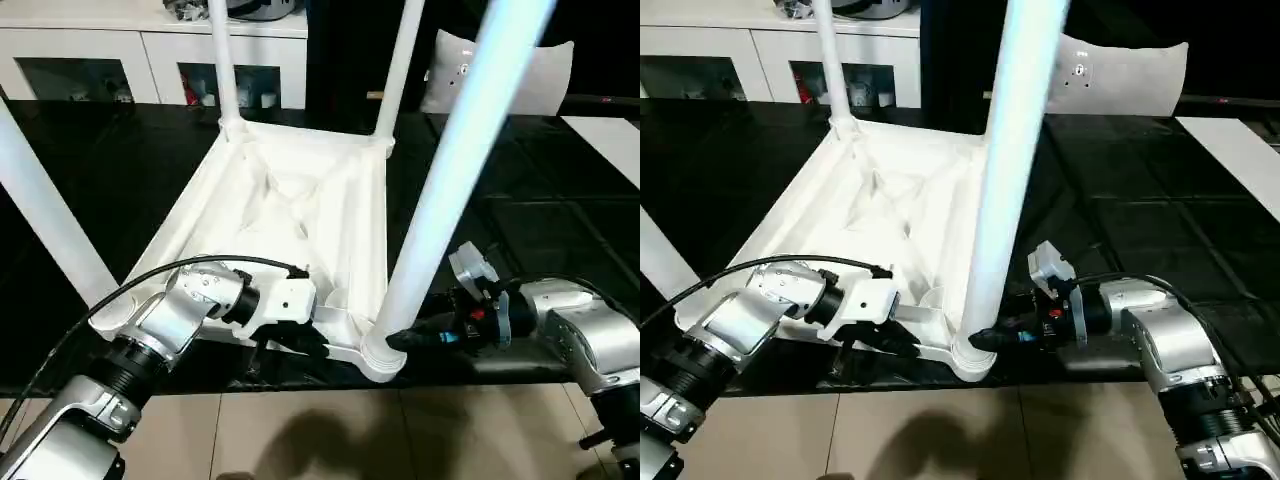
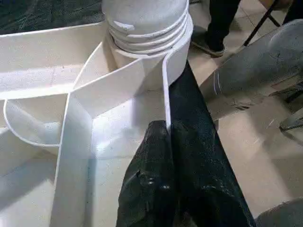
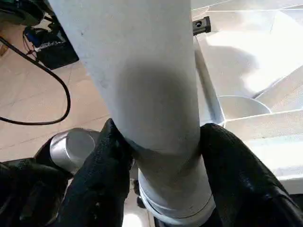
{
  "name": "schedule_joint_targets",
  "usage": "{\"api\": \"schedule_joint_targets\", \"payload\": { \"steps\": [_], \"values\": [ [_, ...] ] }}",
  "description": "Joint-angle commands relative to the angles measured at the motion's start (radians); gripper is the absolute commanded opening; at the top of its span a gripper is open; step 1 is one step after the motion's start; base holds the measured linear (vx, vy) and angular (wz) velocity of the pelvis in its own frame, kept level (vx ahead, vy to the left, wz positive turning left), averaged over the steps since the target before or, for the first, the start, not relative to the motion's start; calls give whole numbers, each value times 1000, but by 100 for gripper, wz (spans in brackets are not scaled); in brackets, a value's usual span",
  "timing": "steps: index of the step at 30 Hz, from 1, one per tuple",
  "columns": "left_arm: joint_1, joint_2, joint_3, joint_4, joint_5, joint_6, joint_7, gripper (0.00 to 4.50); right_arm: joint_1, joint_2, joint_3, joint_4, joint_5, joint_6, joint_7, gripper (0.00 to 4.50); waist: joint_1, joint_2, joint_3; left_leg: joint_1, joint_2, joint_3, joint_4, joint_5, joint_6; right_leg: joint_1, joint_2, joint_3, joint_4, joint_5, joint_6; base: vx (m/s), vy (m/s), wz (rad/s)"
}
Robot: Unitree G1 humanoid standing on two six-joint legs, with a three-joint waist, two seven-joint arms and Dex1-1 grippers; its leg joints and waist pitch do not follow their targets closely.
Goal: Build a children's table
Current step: Rotate leg to tighten
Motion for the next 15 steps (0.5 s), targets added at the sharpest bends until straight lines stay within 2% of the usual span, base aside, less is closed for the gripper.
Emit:
{"api": "schedule_joint_targets", "payload": {
  "steps": [1, 4, 7, 8, 10, 11, 12, 14, 15],
  "values": [
    [-7, -8, -23, -21, 5, 14, -10, 0, 2, -6, 20, -32, 29, 37, 25, 197, -5, -6, -69, -20, 7, 19, -63, -75, 65, 76, -57, 67, -76, -378, -8, 0, 0, 0],
    [-6, -29, 0, -33, -5, 85, 36, 0, 10, 9, 4, -56, 53, 76, -12, 195, -4, -5, -69, -18, 7, 20, -63, -76, 63, 75, -57, 67, -77, -381, -9, 0, 0, 0],
    [-3, -69, 38, -52, -22, 177, 105, 0, 10, 71, -26, -76, 32, 110, -164, 195, -3, -6, -66, -17, 4, 20, -63, -81, 52, 73, -56, 64, -82, -407, 1, 0, 0, 0],
    [-3, -79, 45, -54, -19, 195, 127, 0, 6, 90, -32, -73, 17, 117, -211, 195, -10, -7, -63, -17, -4, 22, -61, -107, 40, 70, -55, 56, -94, -467, 30, 0, 0, 0],
    [-4, -105, 60, -57, -18, 235, 176, 0, -4, 133, -46, -65, -13, 120, -312, 194, -16, -7, -61, -16, -10, 22, -58, -126, 36, 69, -52, 47, -104, -507, 58, 0, 0, 0],
    [-6, -126, 72, -60, -18, 273, 215, 0, -12, 165, -56, -59, -34, 125, -384, 193, -32, -1, -59, -19, -12, 21, -55, -151, 27, 68, -48, 35, -116, -539, 88, 0, 0, 0],
    [-8, -155, 85, -61, -18, 315, 265, 0, -23, 203, -68, -47, -64, 135, -477, 193, -46, -2, -59, -19, -13, 18, -51, -171, 21, 68, -46, 23, -124, -553, 105, 0, 0, 0],
    [-14, -201, 102, -60, -11, 378, 344, 0, -38, 264, -99, -32, -90, 171, -615, 191, -64, 1, -60, -22, -9, 13, -51, -187, 15, 74, -46, 11, -128, -553, 115, 0, 0, 0],
    [-24, -248, 122, -50, -7, 423, 424, 0, -48, 317, -134, -27, -105, 203, -736, 191, -81, 6, -64, -22, -1, 6, -53, -207, 19, 81, -49, 4, -134, -541, 117, 0, 0, 0]
  ]
}}
